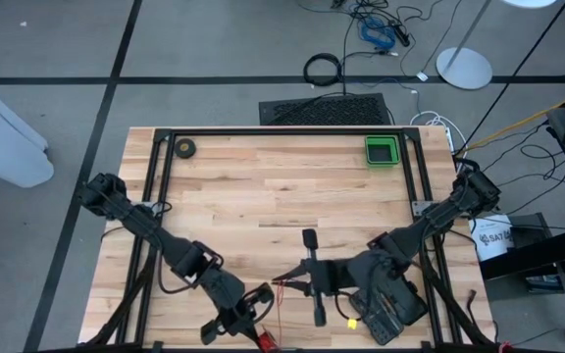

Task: Coil cords
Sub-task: Coil the red wire on the black spool

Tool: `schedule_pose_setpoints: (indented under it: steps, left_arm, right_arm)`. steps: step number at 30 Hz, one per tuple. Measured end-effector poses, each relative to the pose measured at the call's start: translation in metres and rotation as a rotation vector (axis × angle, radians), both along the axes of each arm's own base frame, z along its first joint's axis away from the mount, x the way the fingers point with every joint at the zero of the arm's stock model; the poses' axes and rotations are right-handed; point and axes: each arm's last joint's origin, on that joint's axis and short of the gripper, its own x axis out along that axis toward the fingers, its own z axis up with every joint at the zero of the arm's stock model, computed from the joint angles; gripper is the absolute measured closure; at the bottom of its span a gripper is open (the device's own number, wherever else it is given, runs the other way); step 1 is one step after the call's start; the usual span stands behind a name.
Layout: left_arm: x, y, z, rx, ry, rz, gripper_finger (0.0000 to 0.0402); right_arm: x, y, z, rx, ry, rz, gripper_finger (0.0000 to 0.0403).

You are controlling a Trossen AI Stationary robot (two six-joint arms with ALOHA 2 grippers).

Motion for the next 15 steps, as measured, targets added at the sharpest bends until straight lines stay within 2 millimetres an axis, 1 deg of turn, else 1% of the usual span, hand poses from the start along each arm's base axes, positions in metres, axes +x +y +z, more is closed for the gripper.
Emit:
schedule_pose_setpoints:
  steps: [3,8,11,15]
  left_arm:
    - [0.002,0.003,0.000,-0.002,-0.001,0.010,0.0395]
    - [0.006,0.008,0.000,-0.009,0.013,0.051,0.0395]
    - [0.008,0.009,-0.002,-0.005,0.014,0.061,0.0395]
    - [0.013,0.008,-0.010,0.006,0.029,0.067,0.0395]
  right_arm:
    - [0.000,0.001,0.004,-0.005,-0.040,0.008,0.0403]
    - [0.000,0.001,0.005,-0.005,-0.048,0.024,0.0403]
    - [0.002,-0.002,0.006,0.001,-0.058,0.030,0.0403]
    - [0.006,-0.009,0.009,-0.003,-0.086,0.034,0.0403]
